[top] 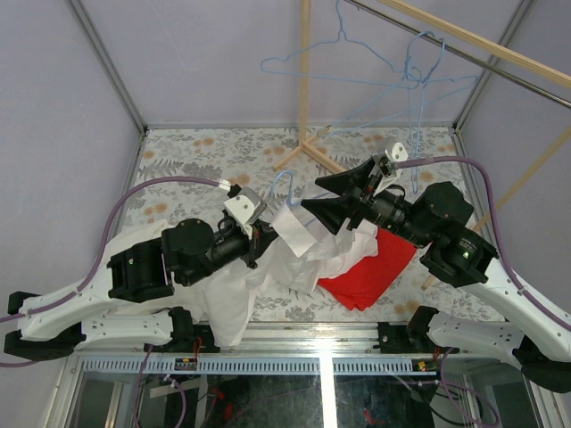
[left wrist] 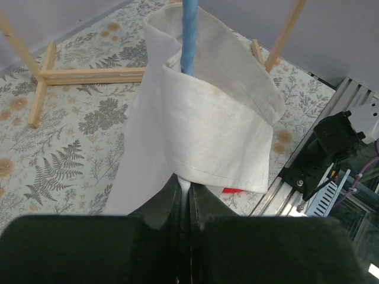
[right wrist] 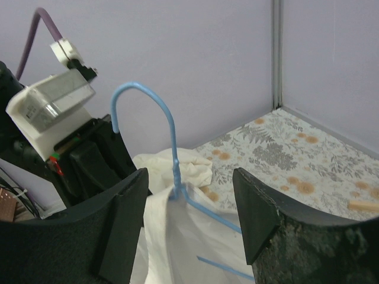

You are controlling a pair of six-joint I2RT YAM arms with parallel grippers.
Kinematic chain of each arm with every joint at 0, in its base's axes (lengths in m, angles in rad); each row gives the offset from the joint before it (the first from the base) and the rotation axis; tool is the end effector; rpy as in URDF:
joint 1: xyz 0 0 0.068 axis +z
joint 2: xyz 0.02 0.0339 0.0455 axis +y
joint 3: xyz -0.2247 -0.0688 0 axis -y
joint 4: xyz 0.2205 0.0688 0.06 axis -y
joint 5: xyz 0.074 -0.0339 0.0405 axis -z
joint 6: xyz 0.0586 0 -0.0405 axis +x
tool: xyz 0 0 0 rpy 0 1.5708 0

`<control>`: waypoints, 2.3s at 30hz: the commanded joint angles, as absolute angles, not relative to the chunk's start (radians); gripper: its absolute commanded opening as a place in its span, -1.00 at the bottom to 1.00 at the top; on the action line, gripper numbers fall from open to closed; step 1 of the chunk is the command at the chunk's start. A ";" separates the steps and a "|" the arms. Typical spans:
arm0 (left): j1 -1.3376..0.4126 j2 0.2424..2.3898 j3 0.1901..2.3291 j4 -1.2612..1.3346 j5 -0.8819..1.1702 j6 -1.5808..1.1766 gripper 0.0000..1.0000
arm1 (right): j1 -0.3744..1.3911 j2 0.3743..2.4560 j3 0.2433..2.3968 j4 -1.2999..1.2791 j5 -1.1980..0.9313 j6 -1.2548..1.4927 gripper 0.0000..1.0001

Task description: Place the shirt on the hanger

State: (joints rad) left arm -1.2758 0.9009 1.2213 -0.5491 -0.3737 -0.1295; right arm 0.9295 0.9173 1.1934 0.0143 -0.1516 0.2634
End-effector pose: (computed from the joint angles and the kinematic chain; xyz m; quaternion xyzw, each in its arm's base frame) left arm 0.0775 -0.1814 0.3869 0.3203 0.7092 -0.2838 0.5603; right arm 0.1159 0.1700 0.4475 -0.2521 0.5431 0.4866 0.6362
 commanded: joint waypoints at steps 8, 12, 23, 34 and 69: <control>-1.280 0.944 1.285 -0.423 -0.361 -0.151 -1.00 | 0.936 0.962 1.174 0.192 -0.172 0.339 0.23; -1.279 0.946 1.279 -0.412 -0.356 -0.153 -1.00 | 0.936 0.971 1.168 0.200 -0.176 0.346 0.09; -1.280 0.972 1.301 -0.413 -0.362 -0.155 -1.00 | 0.937 1.002 1.163 0.180 -0.211 0.336 -0.33; -1.281 0.948 1.290 -0.398 -0.412 -0.169 -0.70 | 0.937 0.996 1.179 0.155 -0.110 0.318 -1.00; -1.281 0.687 1.014 -0.447 -0.769 -0.195 0.64 | 0.937 1.031 1.567 -0.115 0.336 0.102 -1.00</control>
State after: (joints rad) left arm -1.2758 0.6701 1.0378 -0.5377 -0.7620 -0.1623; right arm 0.9306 1.0771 1.5017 -0.1722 0.3115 0.1089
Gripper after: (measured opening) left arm 0.817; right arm 0.052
